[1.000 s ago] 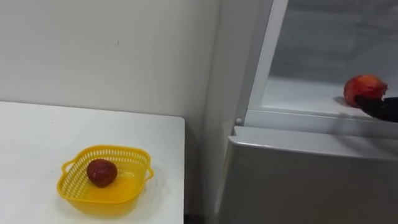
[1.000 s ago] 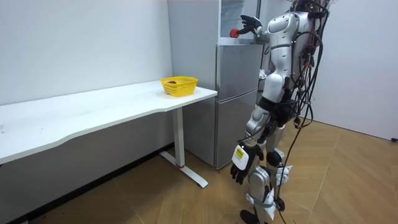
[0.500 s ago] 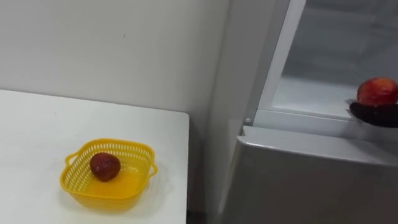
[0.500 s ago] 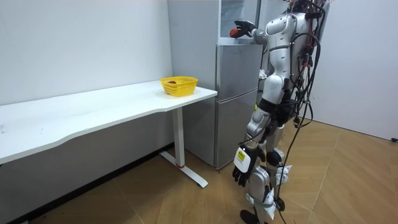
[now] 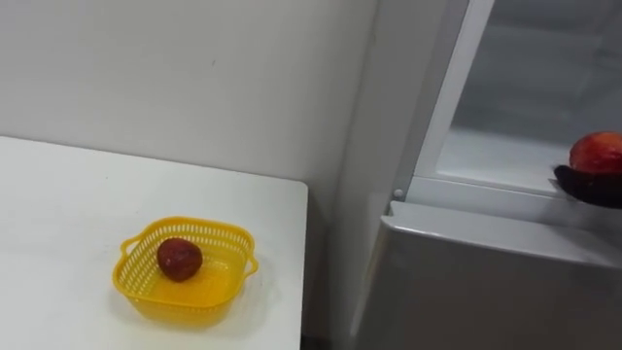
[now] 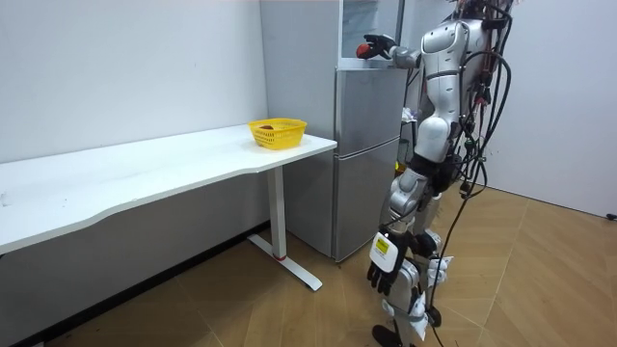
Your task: Retrieve from the upper fridge
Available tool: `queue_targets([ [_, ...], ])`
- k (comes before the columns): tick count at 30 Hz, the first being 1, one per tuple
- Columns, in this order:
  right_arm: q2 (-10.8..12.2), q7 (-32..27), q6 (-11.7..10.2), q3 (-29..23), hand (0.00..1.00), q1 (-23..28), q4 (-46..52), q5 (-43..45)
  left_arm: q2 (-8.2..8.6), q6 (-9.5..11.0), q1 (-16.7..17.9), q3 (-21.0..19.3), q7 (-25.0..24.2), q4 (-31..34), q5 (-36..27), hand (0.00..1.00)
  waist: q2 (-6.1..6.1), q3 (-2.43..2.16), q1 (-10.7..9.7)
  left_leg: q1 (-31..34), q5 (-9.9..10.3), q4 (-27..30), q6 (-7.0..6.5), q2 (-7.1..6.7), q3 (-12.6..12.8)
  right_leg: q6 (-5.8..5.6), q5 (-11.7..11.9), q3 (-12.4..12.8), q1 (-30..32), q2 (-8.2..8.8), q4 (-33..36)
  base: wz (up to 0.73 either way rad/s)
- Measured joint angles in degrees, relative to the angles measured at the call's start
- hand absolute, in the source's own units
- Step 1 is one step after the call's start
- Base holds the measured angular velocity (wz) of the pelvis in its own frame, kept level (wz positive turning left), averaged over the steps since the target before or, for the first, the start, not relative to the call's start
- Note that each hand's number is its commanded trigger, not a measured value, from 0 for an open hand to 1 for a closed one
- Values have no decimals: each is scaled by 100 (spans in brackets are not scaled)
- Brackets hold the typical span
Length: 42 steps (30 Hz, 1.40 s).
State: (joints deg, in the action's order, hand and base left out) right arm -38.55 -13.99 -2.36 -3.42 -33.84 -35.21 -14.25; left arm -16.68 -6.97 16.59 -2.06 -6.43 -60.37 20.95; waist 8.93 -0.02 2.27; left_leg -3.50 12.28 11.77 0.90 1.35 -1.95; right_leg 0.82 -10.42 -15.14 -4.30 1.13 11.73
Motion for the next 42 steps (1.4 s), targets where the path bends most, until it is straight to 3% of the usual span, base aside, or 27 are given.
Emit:
queue_targets([
  [10, -22, 166, 2, -27, 0, 0, 1, -123, 0, -18, -1, -5, -6, 21, 1, 0, 13, -29, -40, 92, 0, 55, 1, -17, -62, 22, -16, -115, 33, 28, 1, 2],
  [17, -237, 509, 119, -16, 0, 0, 1, -304, 5, -63, 58, 1, -27, 25, 1, 0, -93, -41, -32, 181, 2, 88, 3, -36, -173, 41, -40, -253, 44, 42, 22, 9],
  [18, -247, 538, 119, -15, 0, 0, 1, -328, 6, -61, 73, 1, -27, 25, 2, 0, -76, -57, -32, 185, 2, 86, 3, -37, -176, 43, -47, -254, 50, 45, 29, 5],
  [26, -467, 1315, 97, 126, 0, -231, -589, -987, -12, -23, 220, -11, -33, 14, 3, 0, -84, -44, -11, 128, -24, 99, 42, -30, -174, 84, -117, -259, 38, 51, 83, 0],
  [27, -495, 1364, 87, 185, 38, -281, -676, -1008, -12, -23, 222, -10, -34, 13, 0, 0, -72, -40, -14, 122, -25, 99, 43, -30, -175, 84, -118, -261, 34, 51, 83, 0],
  [28, -542, 1443, 89, 292, 57, -379, -821, -1039, -19, -21, 218, -8, -32, 13, 0, 0, -60, -29, -17, 106, -27, 101, 46, -30, -176, 85, -118, -261, 31, 51, 81, 0],
  [29, -563, 1496, 89, 391, 100, -460, -960, -1062, -34, -12, 214, -6, -26, 14, -1, 0, -44, -18, -18, 96, -29, 101, 48, -29, -176, 85, -119, -261, 29, 49, 81, 0],
  [42, -674, 1664, 107, 493, 100, -714, -1123, -864, -74, -8, 195, -9, -3, 12, -1, 0, -9, -18, -14, 91, -29, 88, 49, -22, -150, 90, -123, -247, 39, 43, 81, 0],
])
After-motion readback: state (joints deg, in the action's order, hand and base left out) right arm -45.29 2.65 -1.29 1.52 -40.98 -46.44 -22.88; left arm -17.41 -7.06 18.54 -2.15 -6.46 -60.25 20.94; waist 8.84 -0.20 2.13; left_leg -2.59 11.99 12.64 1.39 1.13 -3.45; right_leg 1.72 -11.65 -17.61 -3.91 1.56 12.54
